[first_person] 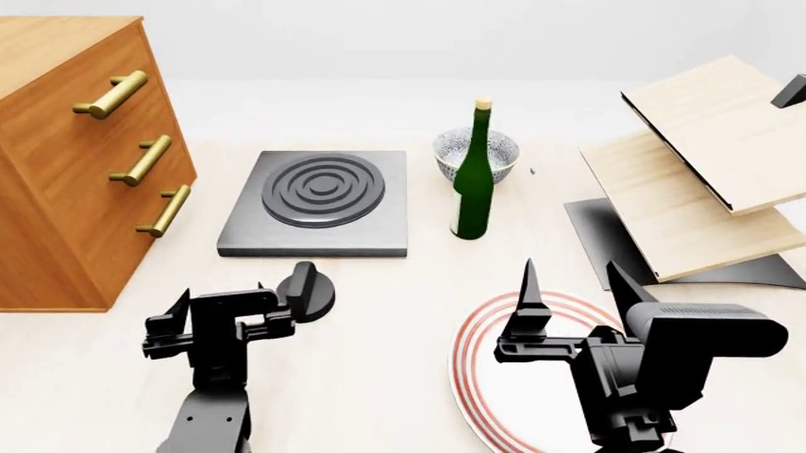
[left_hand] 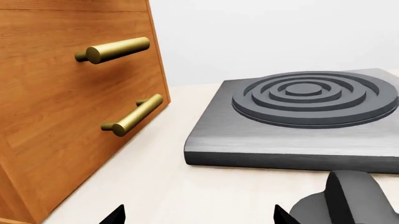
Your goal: Turn on the stove.
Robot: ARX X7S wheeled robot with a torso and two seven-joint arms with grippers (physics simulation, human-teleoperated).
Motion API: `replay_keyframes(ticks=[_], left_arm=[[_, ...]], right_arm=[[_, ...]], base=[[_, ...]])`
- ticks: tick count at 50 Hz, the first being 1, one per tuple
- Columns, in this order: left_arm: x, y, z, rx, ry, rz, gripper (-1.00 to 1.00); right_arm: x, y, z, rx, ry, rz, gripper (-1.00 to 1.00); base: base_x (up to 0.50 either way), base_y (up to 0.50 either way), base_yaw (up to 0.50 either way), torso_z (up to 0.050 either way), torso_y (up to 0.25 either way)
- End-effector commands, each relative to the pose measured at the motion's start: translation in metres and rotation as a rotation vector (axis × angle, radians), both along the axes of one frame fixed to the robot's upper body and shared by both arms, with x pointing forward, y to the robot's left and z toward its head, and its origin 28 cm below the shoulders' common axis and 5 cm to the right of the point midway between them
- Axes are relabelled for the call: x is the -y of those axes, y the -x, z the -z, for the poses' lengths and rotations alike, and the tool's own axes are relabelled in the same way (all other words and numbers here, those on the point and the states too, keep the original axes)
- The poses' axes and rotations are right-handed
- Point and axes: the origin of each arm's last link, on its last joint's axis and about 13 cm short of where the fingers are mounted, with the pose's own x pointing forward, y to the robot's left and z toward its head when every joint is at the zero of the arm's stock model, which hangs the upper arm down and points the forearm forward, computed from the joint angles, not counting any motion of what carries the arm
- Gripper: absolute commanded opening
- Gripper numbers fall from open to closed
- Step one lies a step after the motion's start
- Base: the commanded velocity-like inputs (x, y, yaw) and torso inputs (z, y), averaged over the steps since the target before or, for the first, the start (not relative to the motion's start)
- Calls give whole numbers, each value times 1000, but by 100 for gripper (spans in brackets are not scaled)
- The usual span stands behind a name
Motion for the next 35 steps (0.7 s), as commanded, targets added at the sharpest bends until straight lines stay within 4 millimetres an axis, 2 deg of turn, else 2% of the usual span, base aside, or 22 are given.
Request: replay_keyframes(ticks=[1,6,14,20,24,28,33,34,35], left_arm=[[14,-7,-9,5,-3,50,100],[25,-6,0,-42,-4,86,100],[43,-3,35,-169,-3,131,100],[52,-4,38,-195,18,153,100],[64,-4,33,-183,24,212,100],[79,6,15,-170,59,296,100],[90,31,-18,-141,86,399,100],[90,32,-19,-141,86,399,100],[90,43,-30,-165,110,419,100]], right_arm=[[1,0,3,-6,-1,2,100],[2,1,4,-6,-5,4,100],[3,1,4,-7,-11,9,100],[4,1,5,-9,-13,12,100],[5,1,5,-9,-14,13,100],[6,1,5,-10,-15,16,100],[7,1,4,-10,-17,21,100],[7,1,4,-10,-17,21,100],[8,3,2,-4,-22,22,100]], base=[[0,0,0,0,0],[0,0,0,0,0],[0,0,0,0,0],[0,0,0,0,0],[0,0,0,0,0],[0,0,0,0,0],[0,0,0,-3,0],[0,0,0,0,0],[0,0,0,0,0]])
